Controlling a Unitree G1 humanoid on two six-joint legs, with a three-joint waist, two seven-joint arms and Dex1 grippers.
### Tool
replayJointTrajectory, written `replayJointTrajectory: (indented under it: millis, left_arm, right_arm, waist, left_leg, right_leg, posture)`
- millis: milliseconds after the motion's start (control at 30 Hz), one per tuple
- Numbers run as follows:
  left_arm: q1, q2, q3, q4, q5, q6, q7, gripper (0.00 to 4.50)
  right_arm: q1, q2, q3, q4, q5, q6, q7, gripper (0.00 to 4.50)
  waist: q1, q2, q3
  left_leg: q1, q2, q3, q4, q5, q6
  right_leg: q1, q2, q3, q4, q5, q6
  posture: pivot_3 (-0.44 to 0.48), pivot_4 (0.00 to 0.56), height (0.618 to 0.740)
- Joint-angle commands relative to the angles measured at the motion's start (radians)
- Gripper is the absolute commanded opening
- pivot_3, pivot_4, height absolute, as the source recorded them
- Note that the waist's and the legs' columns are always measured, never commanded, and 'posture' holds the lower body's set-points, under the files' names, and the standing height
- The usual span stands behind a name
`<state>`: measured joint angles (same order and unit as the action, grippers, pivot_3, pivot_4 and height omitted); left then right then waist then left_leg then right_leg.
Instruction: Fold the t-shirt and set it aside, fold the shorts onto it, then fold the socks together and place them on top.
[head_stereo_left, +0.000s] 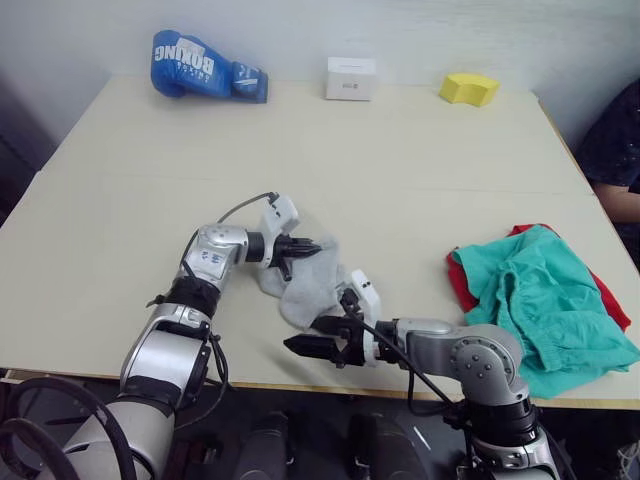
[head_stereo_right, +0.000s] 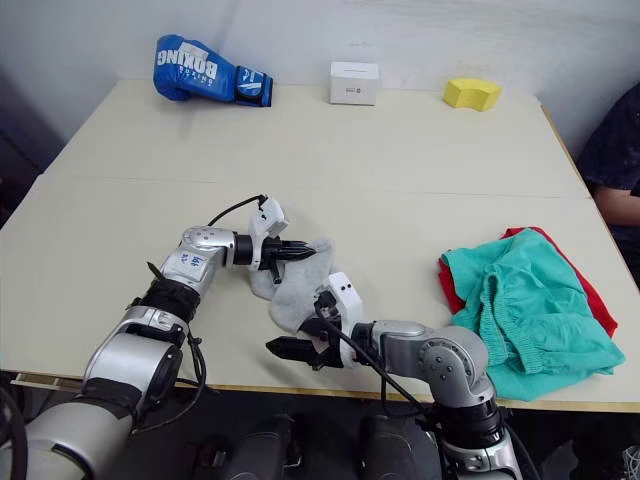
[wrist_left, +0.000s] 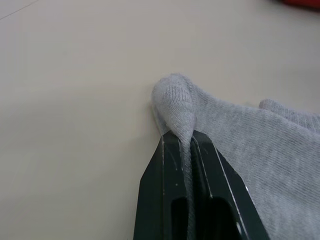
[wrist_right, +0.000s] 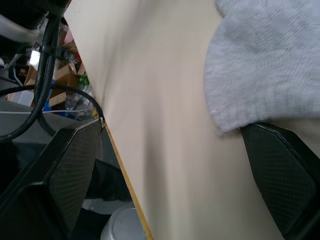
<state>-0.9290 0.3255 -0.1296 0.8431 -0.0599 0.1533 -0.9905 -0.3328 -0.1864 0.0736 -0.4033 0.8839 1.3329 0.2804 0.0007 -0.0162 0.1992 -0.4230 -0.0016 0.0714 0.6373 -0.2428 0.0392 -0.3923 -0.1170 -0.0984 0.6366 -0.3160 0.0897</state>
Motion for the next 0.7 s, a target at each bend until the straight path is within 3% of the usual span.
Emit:
replayJointTrajectory:
  millis: [33,167,267,600,633,700]
  left_arm:
    - [0.03,0.005,0.015,-0.049,-0.008,0.022,0.013,0.04]
    - [0.057,0.012,0.028,-0.096,-0.017,0.049,0.027,0.04]
    - [0.069,0.017,0.035,-0.121,-0.019,0.065,0.033,0.0]
    - [0.085,0.016,0.06,-0.171,-0.035,0.083,0.059,0.0]
    - [0.089,0.016,0.069,-0.189,-0.043,0.092,0.066,0.0]
    - [0.103,0.019,0.085,-0.239,-0.059,0.115,0.074,0.0]
  right_arm:
    - [0.005,-0.015,-0.016,0.026,-0.049,-0.012,-0.036,4.5]
    - [0.007,0.019,0.008,0.049,-0.091,-0.054,-0.069,4.5]
    - [0.014,0.031,0.024,0.062,-0.117,-0.079,-0.076,3.89]
    - [0.043,0.04,0.048,0.086,-0.153,-0.124,-0.049,0.3]
    - [0.045,0.042,0.038,0.082,-0.147,-0.122,-0.046,0.01]
    - [0.053,0.042,0.012,0.067,-0.115,-0.111,-0.028,0.01]
  waist:
    - [-0.001,0.0,0.0]
    - [-0.002,0.0,0.0]
    - [-0.003,0.0,-0.001]
    - [-0.005,-0.003,-0.003]
    - [-0.005,-0.006,-0.004]
    - [-0.004,-0.008,-0.005]
  left_leg:
    - [0.0,0.0,0.0,0.0,0.0,0.0]
    - [0.001,0.0,0.0,0.0,0.0,0.0]
    - [0.001,0.0,0.0,0.0,0.0,-0.001]
    - [0.002,0.0,0.0,-0.001,0.001,-0.001]
    - [0.002,0.001,0.0,-0.001,0.001,-0.001]
    - [0.002,0.001,0.0,-0.001,0.001,-0.001]
  right_leg:
    - [0.0,0.0,0.0,0.0,0.0,0.0]
    - [0.0,0.0,0.001,0.0,0.0,0.0]
    - [0.0,0.0,0.001,0.001,0.0,0.0]
    - [0.0,0.0,0.008,0.0,0.0,0.0]
    - [0.0,0.0,0.008,0.0,0.0,0.0]
    - [0.0,0.0,0.009,0.0,0.0,0.0]
  posture:
    - [0.0,0.15,0.74]
    - [0.0,0.15,0.74]
    - [0.0,0.15,0.74]
    - [0.0,0.15,0.74]
    - [0.0,0.15,0.74]
    - [0.0,0.15,0.74]
